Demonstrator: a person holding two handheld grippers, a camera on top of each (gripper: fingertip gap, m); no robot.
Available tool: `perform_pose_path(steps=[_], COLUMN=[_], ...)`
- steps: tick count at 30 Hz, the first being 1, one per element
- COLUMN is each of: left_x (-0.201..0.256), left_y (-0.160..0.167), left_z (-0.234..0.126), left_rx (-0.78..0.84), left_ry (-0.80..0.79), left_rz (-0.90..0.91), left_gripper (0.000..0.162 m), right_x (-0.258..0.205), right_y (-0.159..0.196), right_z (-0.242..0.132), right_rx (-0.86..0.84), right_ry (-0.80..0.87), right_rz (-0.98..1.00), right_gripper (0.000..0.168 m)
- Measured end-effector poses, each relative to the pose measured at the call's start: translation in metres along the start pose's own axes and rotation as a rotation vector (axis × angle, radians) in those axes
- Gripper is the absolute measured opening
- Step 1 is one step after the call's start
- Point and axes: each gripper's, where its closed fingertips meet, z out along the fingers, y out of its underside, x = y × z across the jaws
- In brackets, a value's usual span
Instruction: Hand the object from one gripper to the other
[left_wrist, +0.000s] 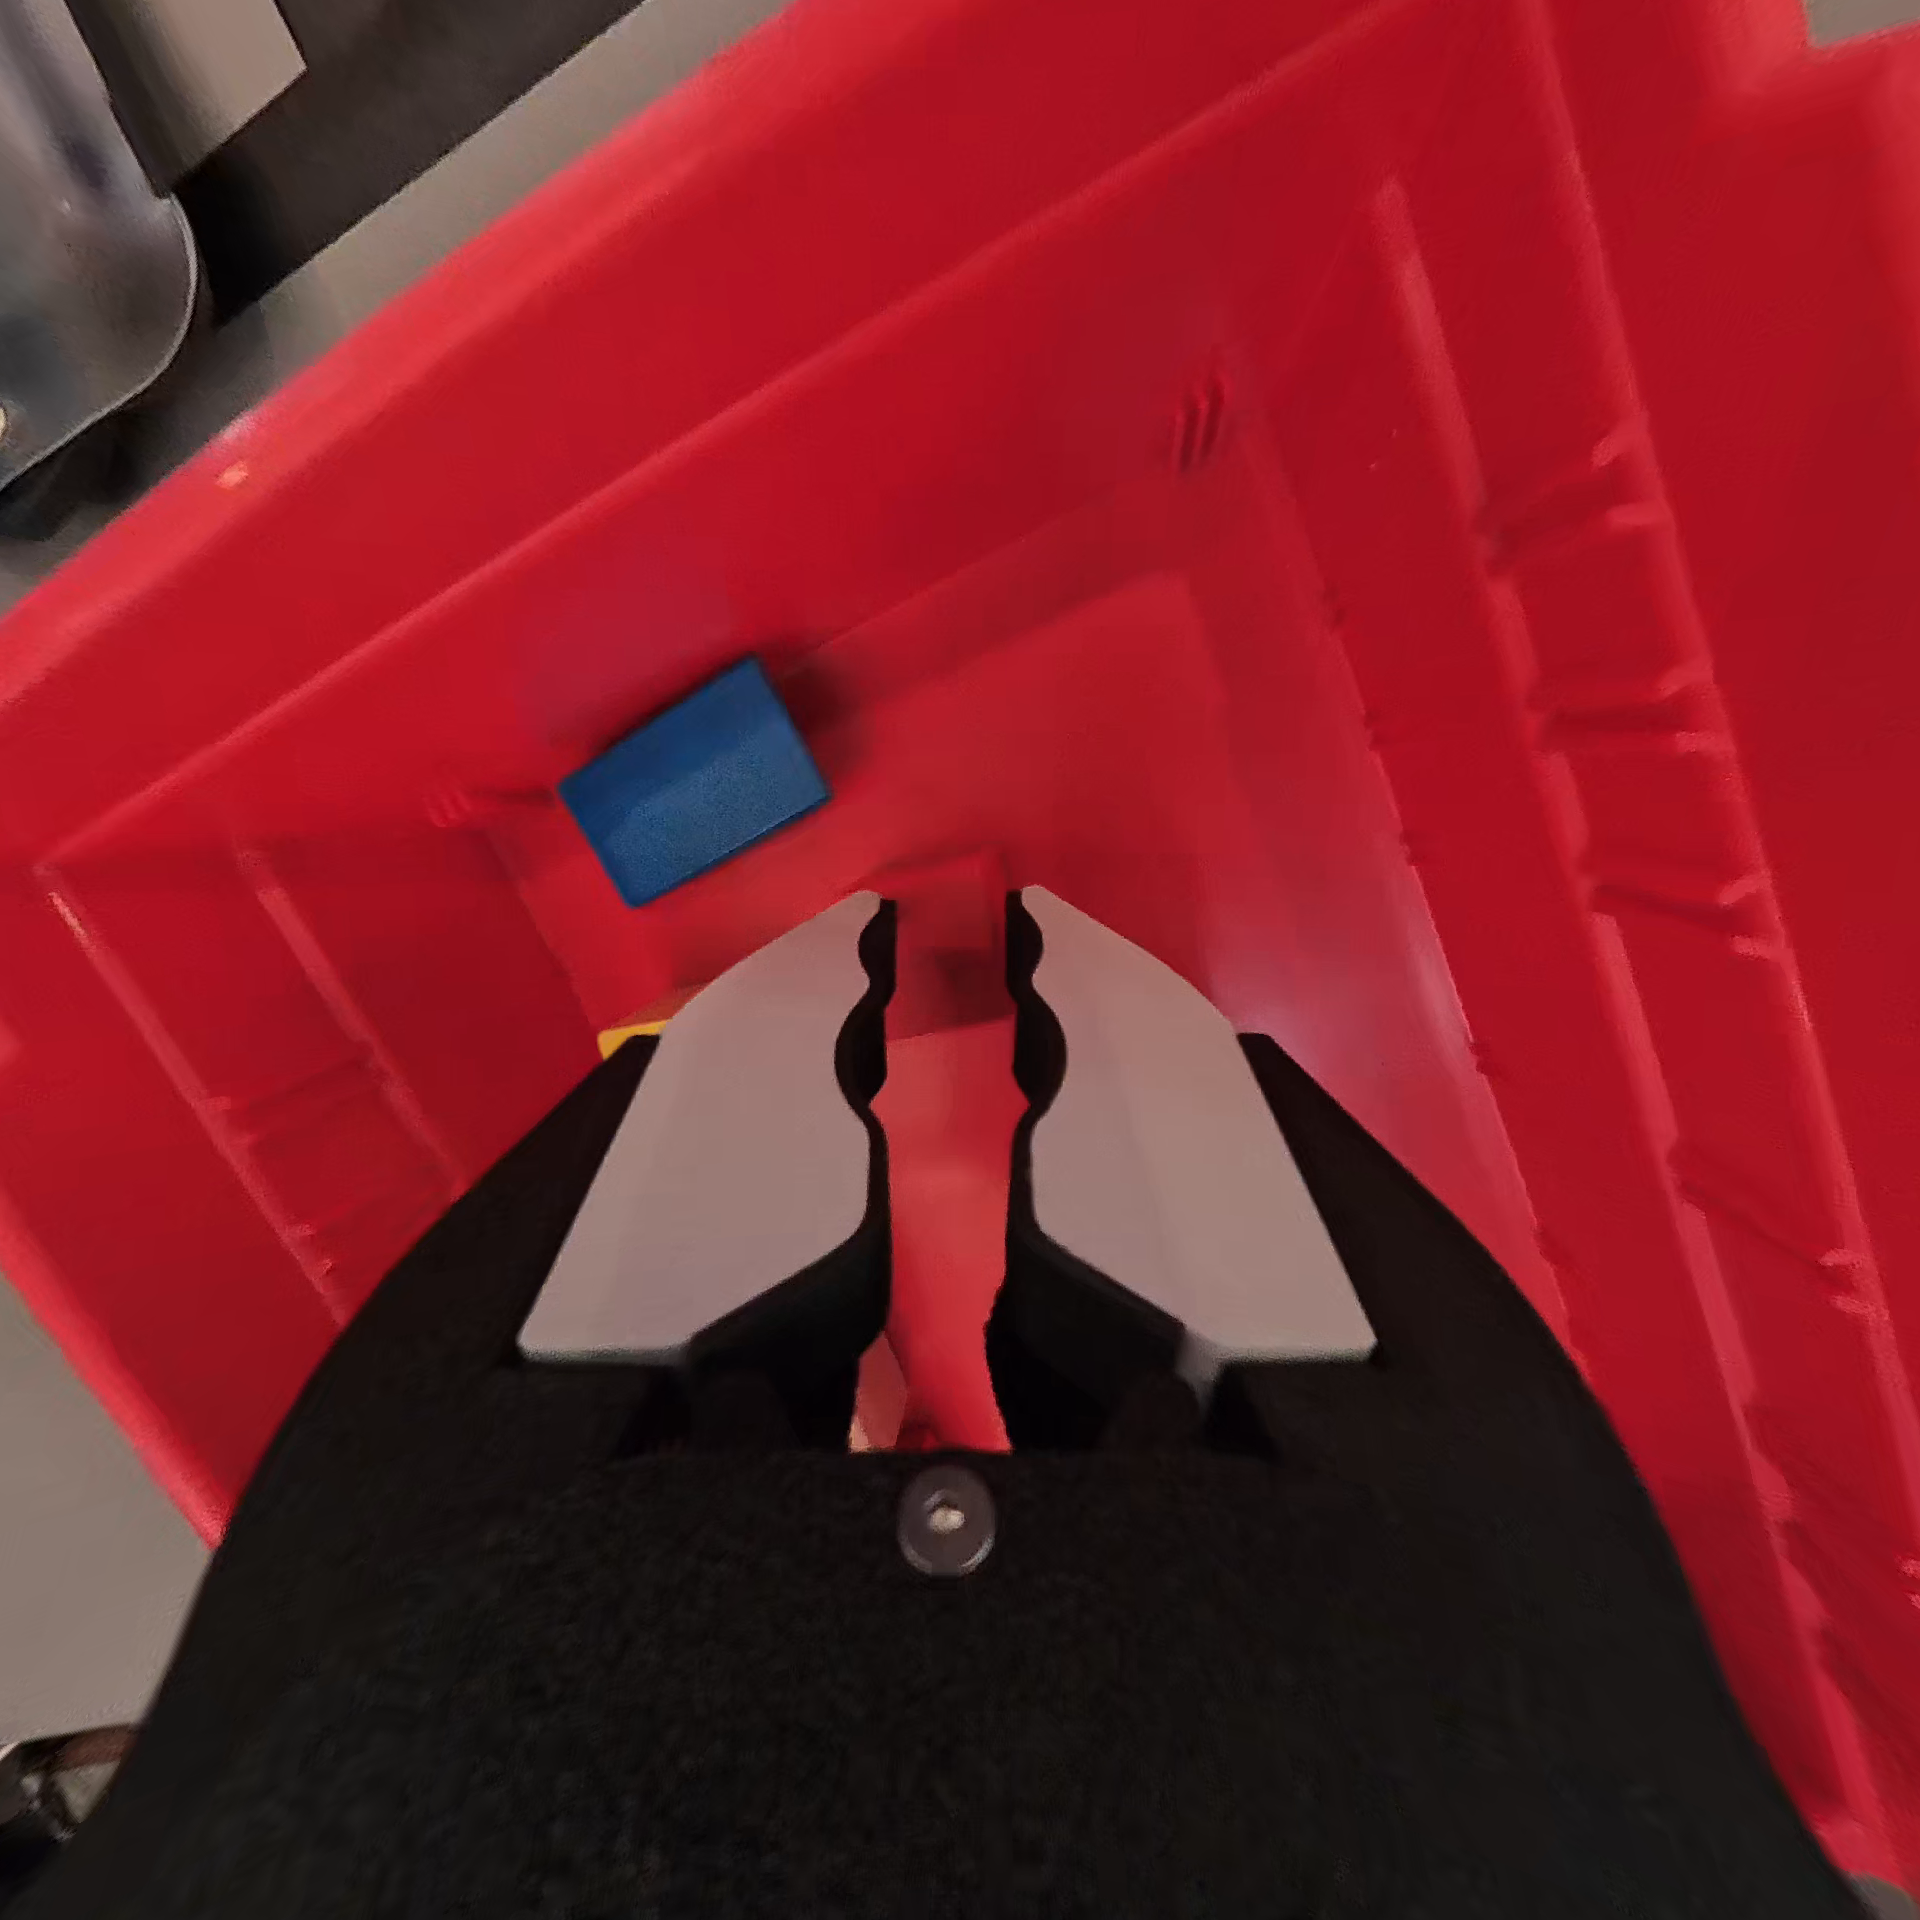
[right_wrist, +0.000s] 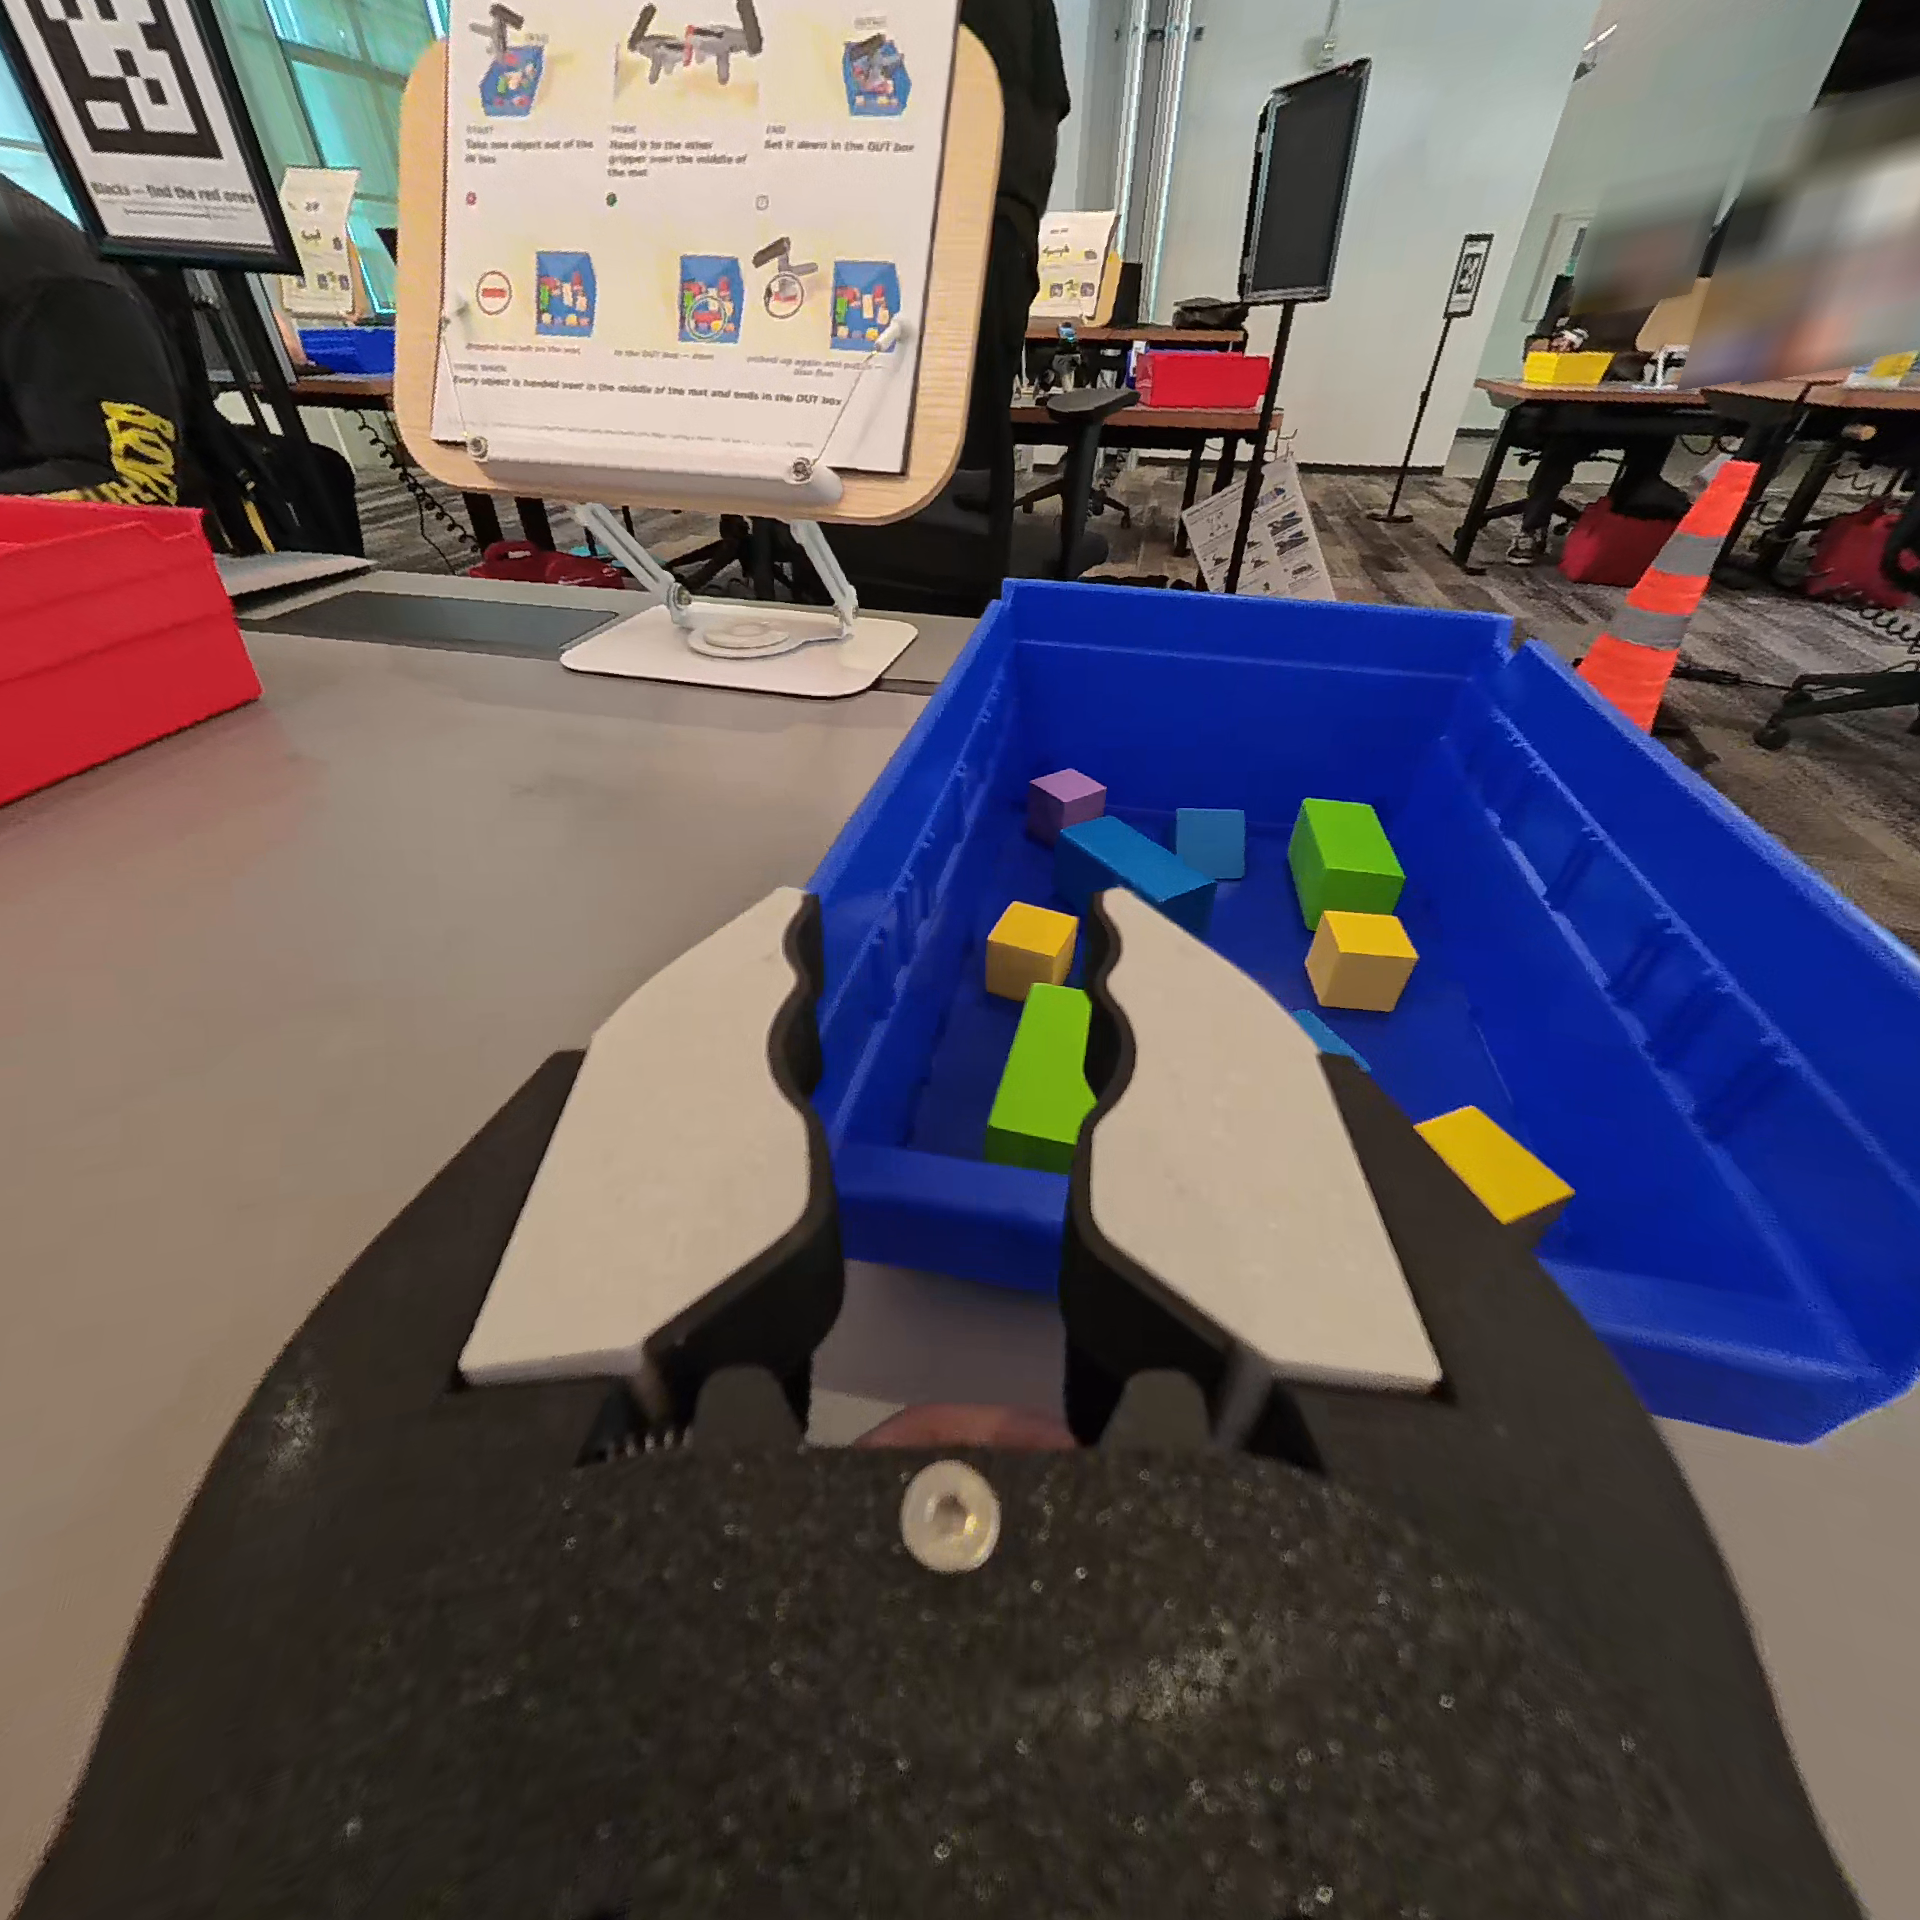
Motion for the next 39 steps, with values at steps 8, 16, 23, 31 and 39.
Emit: perform_pose_path(steps=[8,16,23,31,39], left_x=[0.003,-0.014,-0.02,0.016,0.066], left_y=[-0.002,-0.013,-0.045,0.022,0.12], left_z=[-0.01,-0.058,-0.164,-0.27,-0.243], left_rx=[0.052,0.156,0.551,1.171,1.305], left_ry=[0.118,0.149,0.073,-0.107,-0.282], left_rz=[-0.096,-0.295,-0.381,-0.313,-0.301], left_gripper=[0.017,0.046,0.059,0.082,0.056], right_x=[-0.005,-0.007,-0.004,-0.004,-0.017], right_y=[-0.002,-0.001,0.0,0.002,0.002], right_z=[0.005,0.007,0.006,0.005,0.013], right_rx=[0.003,0.005,-0.001,-0.005,-0.015], right_ry=[-0.012,-0.032,-0.031,-0.039,-0.076], right_rz=[0.005,0.023,0.031,0.037,0.016], right_gripper=[0.048,0.048,0.048,0.048,0.05])
